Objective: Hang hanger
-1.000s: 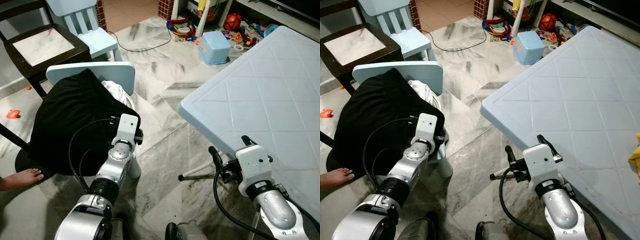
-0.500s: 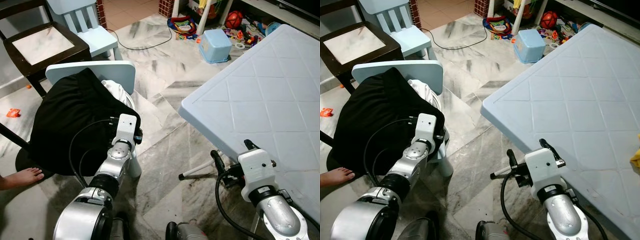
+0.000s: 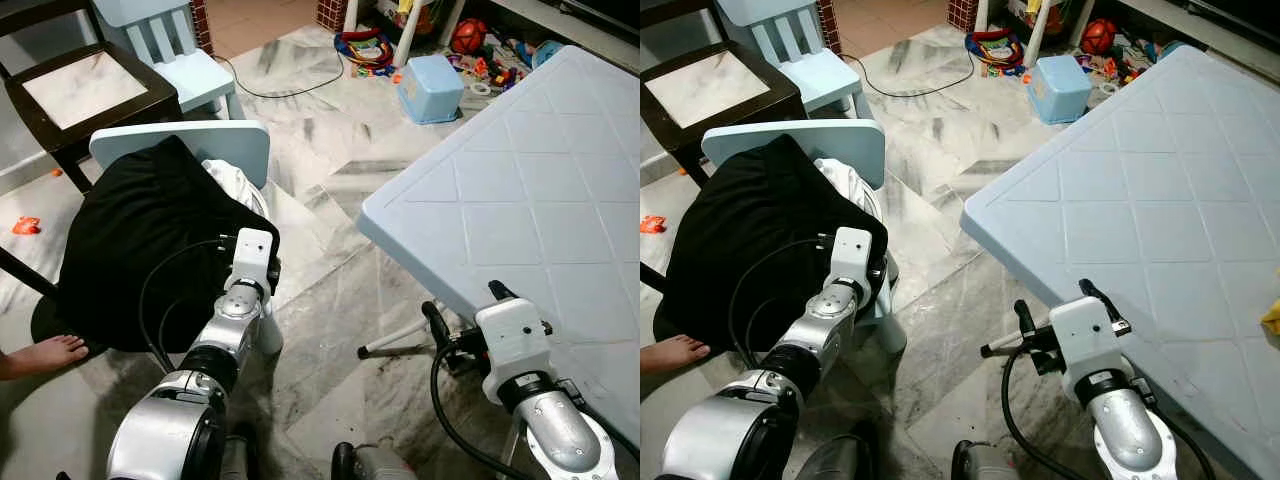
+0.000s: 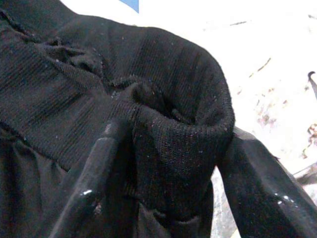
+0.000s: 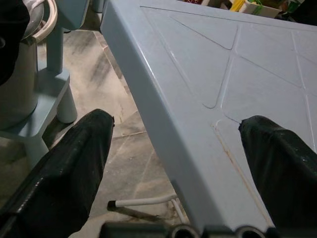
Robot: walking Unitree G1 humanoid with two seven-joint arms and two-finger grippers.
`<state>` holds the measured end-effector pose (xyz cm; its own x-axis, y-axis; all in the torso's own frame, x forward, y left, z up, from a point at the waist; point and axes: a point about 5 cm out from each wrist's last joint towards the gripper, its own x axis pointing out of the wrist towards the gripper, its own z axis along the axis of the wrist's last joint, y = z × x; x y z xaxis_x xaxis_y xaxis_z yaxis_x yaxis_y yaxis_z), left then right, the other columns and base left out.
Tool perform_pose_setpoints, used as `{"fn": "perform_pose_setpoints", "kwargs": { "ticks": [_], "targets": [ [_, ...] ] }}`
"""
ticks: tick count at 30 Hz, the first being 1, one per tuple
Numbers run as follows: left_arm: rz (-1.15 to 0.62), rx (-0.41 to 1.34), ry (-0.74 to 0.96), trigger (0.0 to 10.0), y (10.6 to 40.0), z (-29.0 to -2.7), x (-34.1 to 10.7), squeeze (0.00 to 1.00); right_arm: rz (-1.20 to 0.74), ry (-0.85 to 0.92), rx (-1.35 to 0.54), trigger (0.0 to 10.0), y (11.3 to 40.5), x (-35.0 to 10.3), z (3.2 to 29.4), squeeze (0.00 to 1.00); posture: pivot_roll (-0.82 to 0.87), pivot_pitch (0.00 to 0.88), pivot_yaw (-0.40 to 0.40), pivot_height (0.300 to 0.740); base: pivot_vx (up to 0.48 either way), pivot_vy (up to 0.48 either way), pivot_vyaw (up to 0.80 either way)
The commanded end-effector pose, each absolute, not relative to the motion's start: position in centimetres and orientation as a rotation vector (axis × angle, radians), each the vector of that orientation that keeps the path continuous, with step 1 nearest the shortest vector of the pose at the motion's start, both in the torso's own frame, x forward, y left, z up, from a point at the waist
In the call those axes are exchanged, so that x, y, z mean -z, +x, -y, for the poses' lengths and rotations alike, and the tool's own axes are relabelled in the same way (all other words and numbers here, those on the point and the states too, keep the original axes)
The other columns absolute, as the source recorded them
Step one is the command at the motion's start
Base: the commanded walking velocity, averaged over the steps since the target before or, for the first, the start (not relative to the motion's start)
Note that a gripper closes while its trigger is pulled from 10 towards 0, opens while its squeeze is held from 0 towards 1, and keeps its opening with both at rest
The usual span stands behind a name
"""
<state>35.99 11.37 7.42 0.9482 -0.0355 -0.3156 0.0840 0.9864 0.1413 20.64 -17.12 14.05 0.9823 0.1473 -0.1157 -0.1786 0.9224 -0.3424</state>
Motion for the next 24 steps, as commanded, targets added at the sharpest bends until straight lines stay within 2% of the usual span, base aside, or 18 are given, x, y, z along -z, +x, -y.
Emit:
{"fn": "perform_pose_setpoints", "kwargs": {
  "ticks": [1,15,24],
  "targets": [
    [-0.336,0.062,0.124,0.0,35.82,-11.06,-7.09,0.0,-0.091,-0.364,-0.165,10.0,20.48,-14.13,17.19,0.0,-0.25,0.244,-0.063,0.74,0.0,0.0,0.0],
    [-0.357,0.068,0.068,0.0,35.7,-10.74,-6.84,0.0,-0.084,-0.364,-0.176,10.0,20.91,-14.05,17.05,0.0,-0.25,0.219,-0.056,0.74,0.0,0.0,0.0],
    [-0.371,0.05,0.032,0.0,35.66,-10.86,-6.7,0.0,-0.083,-0.336,-0.256,10.0,21.14,-13.98,16.61,0.0,-0.24,0.189,-0.05,0.74,0.0,0.0,0.0]
  ]
}}
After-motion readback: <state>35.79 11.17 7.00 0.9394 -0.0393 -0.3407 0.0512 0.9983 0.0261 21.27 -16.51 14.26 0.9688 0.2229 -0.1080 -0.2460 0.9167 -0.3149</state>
